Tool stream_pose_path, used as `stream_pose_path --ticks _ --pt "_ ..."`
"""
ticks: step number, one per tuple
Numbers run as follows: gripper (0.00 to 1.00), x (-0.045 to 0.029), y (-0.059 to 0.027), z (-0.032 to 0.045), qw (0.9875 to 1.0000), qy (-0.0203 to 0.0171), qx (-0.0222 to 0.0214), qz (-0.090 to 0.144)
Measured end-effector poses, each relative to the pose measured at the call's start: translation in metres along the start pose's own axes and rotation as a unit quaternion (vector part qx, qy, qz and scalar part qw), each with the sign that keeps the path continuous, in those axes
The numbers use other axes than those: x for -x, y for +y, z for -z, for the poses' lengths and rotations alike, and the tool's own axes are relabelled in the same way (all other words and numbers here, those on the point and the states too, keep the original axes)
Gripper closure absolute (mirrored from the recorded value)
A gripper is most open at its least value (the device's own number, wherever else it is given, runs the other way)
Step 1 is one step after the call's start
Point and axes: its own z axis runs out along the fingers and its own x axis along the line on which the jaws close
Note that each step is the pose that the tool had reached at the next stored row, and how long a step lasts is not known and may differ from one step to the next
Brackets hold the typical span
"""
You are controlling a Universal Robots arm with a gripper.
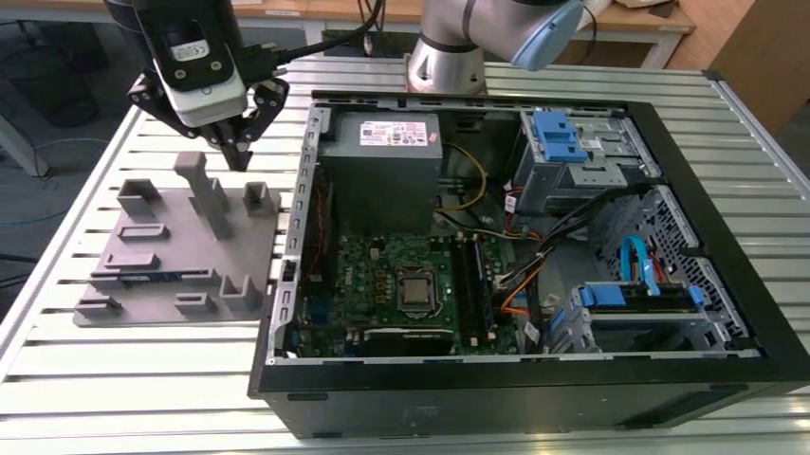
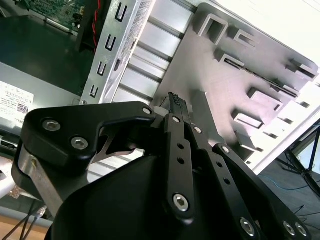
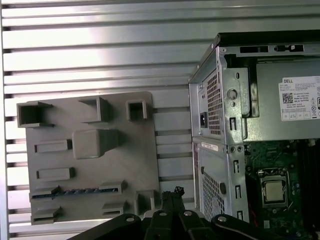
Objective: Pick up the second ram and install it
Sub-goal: 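Reach for the second ram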
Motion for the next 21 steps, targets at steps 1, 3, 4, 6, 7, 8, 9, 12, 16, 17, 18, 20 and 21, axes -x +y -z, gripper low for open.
stream_pose_path --ticks 1,3,4,6,7,8,9,12,16,17,18,20,21 --pt "0.89 -0.0001 -0.0003 -0.0005 1.0000 0.0000 0.0000 0.000" --pt "0.89 -0.0004 -0.0008 -0.0016 1.0000 0.0000 0.0000 0.000" --pt "0.89 -0.0005 -0.0011 -0.0021 1.0000 0.0000 0.0000 0.000" --pt "0.89 -0.0006 -0.0016 -0.0031 1.0000 0.0000 0.0000 0.000" --pt "0.89 -0.0007 -0.0018 -0.0036 1.0000 0.0000 0.0000 0.000" --pt "0.89 -0.0008 -0.0020 -0.0041 1.0000 0.0000 0.0000 0.000" --pt "0.89 -0.0009 -0.0023 -0.0047 1.0000 0.0000 0.0000 0.000" --pt "0.89 -0.0011 -0.0031 -0.0062 1.0000 0.0000 0.0000 0.000" --pt "0.89 -0.0016 -0.0044 -0.0084 1.0000 0.0000 0.0000 0.000" --pt "0.89 -0.0017 -0.0048 -0.0090 1.0000 0.0000 0.0000 0.000" --pt "0.89 -0.0018 -0.0051 -0.0097 1.0000 0.0000 0.0000 0.000" --pt "0.89 -0.0021 -0.0058 -0.0108 1.0000 0.0000 0.0000 0.000" --pt "0.89 -0.0024 -0.0062 -0.0114 1.0000 0.0000 0.0000 0.000"
